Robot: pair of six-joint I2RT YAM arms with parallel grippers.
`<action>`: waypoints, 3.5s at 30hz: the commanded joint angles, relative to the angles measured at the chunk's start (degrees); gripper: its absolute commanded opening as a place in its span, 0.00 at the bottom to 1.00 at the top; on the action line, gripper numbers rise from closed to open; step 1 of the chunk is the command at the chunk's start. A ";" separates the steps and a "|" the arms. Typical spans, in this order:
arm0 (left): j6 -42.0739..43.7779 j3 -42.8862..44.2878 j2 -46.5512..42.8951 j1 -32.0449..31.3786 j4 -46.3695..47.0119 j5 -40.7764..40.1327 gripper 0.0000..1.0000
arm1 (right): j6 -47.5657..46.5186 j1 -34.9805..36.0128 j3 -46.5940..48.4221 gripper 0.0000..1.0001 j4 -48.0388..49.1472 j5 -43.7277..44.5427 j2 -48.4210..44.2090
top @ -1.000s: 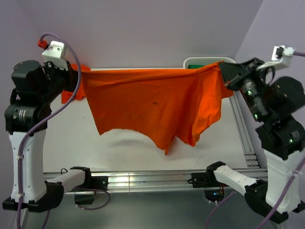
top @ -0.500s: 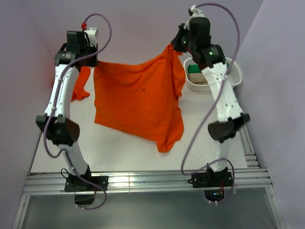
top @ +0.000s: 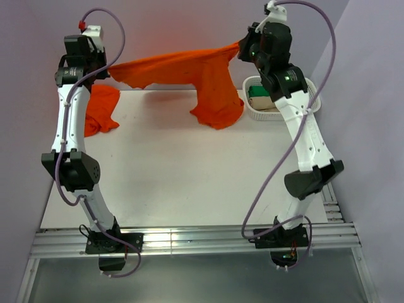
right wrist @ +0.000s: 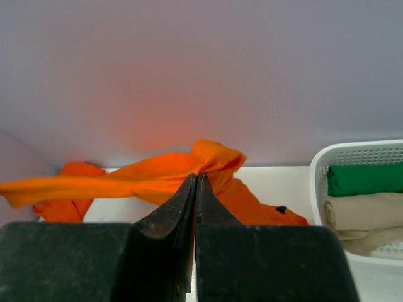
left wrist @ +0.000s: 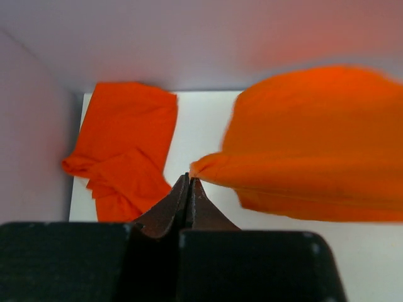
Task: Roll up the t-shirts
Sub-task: Flatten the tshirt
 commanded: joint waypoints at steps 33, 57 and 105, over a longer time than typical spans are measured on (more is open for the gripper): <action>3.08 -47.87 -5.00 -25.00 15.40 17.14 0.50 | 11.72 7.46 -54.74 0.00 3.41 9.46 -20.76; -8.64 -45.74 6.79 -40.12 27.45 -4.31 0.47 | 11.45 7.46 -51.57 0.00 1.47 10.43 -19.35; -2.13 -32.04 -32.69 -14.29 7.93 -2.47 0.00 | -4.26 11.41 -26.81 0.00 -7.23 7.09 -24.65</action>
